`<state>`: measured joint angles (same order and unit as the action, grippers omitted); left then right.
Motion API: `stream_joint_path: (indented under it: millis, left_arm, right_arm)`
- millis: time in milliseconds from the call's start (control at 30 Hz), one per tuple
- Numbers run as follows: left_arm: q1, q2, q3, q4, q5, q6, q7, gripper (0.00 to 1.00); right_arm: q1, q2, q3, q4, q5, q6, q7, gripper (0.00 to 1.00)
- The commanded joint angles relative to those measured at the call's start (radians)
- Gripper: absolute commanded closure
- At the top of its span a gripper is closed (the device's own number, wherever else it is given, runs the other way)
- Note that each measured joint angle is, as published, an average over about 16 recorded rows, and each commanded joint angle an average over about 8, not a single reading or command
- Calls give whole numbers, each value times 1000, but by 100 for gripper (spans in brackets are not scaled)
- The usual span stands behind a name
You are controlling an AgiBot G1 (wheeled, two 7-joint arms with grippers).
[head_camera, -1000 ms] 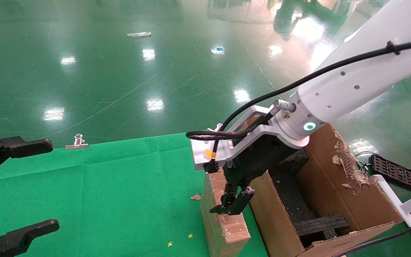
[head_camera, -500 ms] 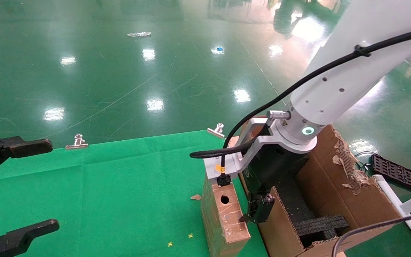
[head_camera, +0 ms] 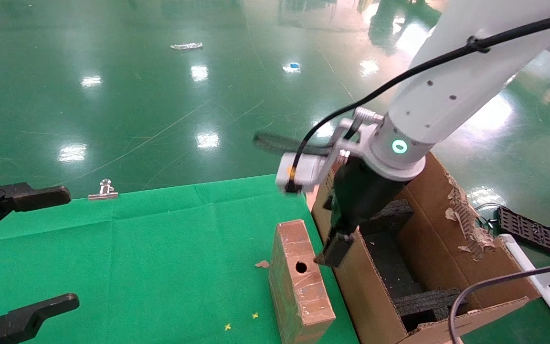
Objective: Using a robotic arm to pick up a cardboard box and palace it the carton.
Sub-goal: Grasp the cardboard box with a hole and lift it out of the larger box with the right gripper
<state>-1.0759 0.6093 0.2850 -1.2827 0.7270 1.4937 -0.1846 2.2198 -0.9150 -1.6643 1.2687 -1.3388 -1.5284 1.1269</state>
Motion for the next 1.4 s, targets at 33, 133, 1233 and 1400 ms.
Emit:
stream_joint_path:
  millis: [33,133,1233,1400]
  left_arm:
    - [0,0,0,0,0,0,0,0]
    - [0,0,0,0,0,0,0,0]
    - [-1,-1,3,0,-2,-1,1,100]
    - [-1,-1,3,0,-2,-1,1,100]
  right_arm:
    - [6,10,-4,-18,15,8,128,0]
    - [-12,11,-1,-99,71,2,203,0]
    - [-146,-104,-68,-259,70,37,357,100]
    - [-148,-94,-72,-238,62,44,371,100]
